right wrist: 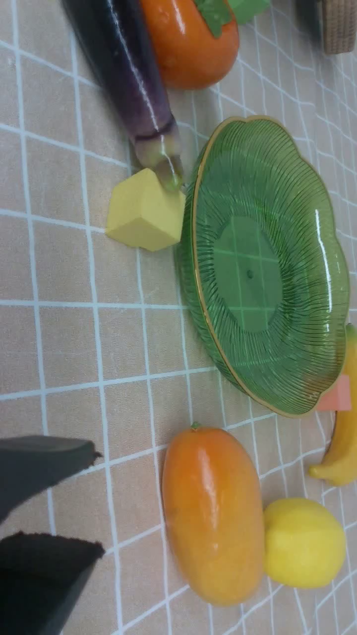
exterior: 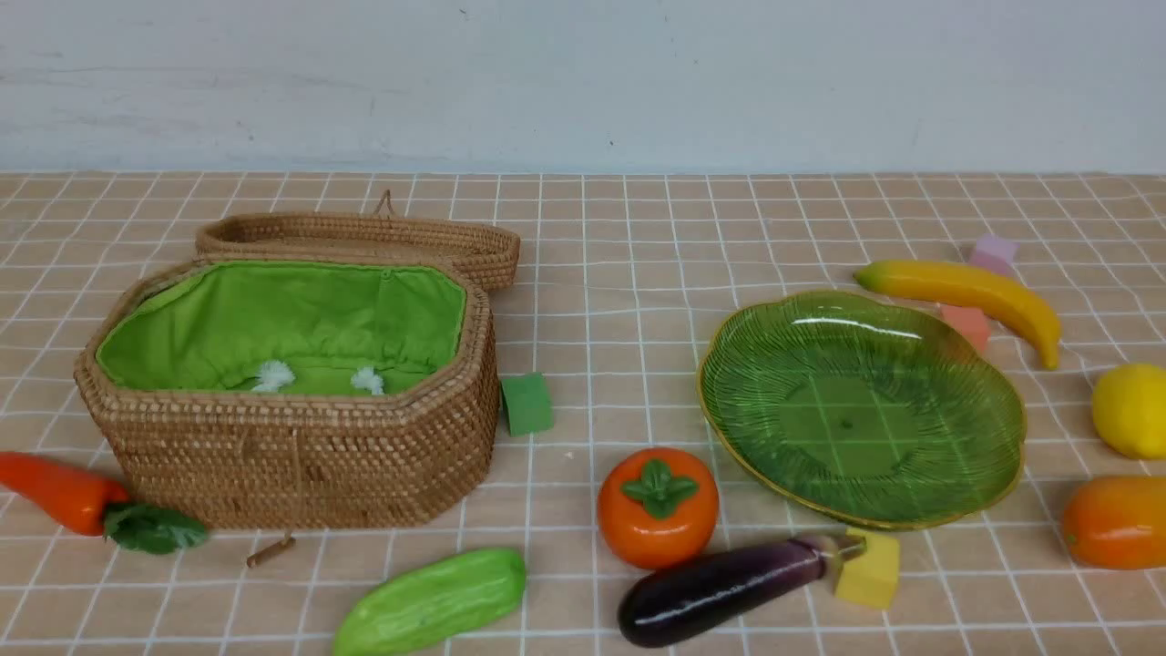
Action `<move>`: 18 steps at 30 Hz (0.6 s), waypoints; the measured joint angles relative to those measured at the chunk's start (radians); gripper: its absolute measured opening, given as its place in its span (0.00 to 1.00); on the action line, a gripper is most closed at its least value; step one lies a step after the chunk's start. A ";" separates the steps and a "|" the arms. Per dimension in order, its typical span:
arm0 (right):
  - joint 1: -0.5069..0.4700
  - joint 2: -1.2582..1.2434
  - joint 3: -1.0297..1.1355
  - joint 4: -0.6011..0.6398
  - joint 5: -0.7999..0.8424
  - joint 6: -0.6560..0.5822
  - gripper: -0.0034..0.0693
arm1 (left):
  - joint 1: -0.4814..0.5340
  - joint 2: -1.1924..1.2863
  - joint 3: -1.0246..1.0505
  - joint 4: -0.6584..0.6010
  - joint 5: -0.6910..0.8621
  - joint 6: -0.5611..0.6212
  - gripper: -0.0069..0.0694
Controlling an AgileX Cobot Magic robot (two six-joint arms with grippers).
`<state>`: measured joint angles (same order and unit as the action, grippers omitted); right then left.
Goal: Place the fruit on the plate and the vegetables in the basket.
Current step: Use the left arm to grab a carrot and put it into the left basket
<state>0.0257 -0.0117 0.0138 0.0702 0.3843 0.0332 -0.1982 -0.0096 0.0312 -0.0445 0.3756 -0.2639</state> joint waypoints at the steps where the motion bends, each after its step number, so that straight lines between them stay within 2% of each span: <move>1: 0.000 0.000 0.000 0.000 0.000 0.000 0.38 | 0.000 0.000 0.000 0.000 0.000 0.000 0.40; 12: 0.000 0.000 0.000 0.000 0.000 0.000 0.38 | 0.000 0.000 0.000 0.000 -0.026 0.000 0.40; 18: 0.000 0.000 0.000 0.000 0.000 0.000 0.38 | 0.000 0.000 0.000 -0.162 -0.262 -0.110 0.40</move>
<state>0.0257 -0.0117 0.0138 0.0702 0.3843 0.0332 -0.1982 -0.0096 0.0312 -0.2070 0.1138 -0.3741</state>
